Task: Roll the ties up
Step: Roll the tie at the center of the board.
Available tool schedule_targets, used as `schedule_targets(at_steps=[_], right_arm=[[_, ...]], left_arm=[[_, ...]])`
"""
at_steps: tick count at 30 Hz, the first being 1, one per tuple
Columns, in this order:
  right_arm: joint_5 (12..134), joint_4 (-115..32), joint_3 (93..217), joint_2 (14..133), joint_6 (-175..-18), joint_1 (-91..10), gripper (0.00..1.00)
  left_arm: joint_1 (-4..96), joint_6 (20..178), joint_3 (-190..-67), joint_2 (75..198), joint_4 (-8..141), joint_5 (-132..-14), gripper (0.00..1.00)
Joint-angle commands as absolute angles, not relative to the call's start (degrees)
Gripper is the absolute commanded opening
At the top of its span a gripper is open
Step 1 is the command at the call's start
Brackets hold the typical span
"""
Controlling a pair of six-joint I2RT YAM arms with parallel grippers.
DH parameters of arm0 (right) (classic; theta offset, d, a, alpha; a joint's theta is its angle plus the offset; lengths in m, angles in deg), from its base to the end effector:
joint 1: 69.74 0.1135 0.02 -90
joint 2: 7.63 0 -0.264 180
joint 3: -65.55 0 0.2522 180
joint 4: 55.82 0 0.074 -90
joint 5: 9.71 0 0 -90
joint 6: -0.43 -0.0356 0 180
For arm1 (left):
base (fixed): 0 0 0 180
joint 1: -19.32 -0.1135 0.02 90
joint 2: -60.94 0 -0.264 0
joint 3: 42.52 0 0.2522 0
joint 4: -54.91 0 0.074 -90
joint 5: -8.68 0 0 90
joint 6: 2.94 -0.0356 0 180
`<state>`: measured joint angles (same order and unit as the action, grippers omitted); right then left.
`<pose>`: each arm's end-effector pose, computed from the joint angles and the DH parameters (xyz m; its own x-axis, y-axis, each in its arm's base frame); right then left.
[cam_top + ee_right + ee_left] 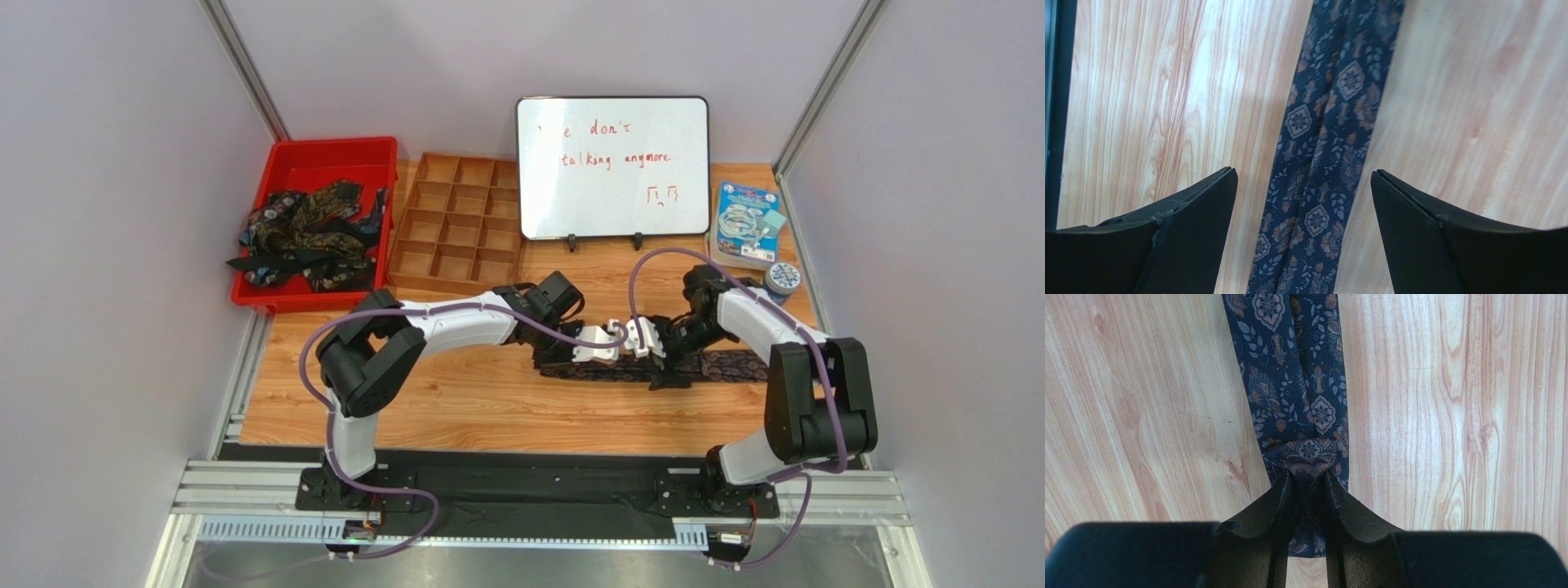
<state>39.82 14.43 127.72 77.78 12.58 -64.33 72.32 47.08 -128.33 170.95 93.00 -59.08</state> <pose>0.2213 0.0442 0.1762 0.2408 -0.7242 -0.6461 -0.9646 -0.2522 -0.0768 0.2240 -0.3197 0.1635 0.1348 0.8094 -0.5716 0.9899 -0.1351 0.0420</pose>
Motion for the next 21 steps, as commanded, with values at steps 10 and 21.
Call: schedule_targets(at_steps=[10,21], right_arm=[[51.3,6.1,128.7,84.0,11.7,-60.9,0.86],[52.4,3.7,127.0,83.5,9.9,-60.8,0.38]], left_arm=[[72.5,48.0,-129.1,172.2,97.2,-57.2,0.24],[72.4,48.0,-128.3,172.4,97.5,-57.8,0.24]])
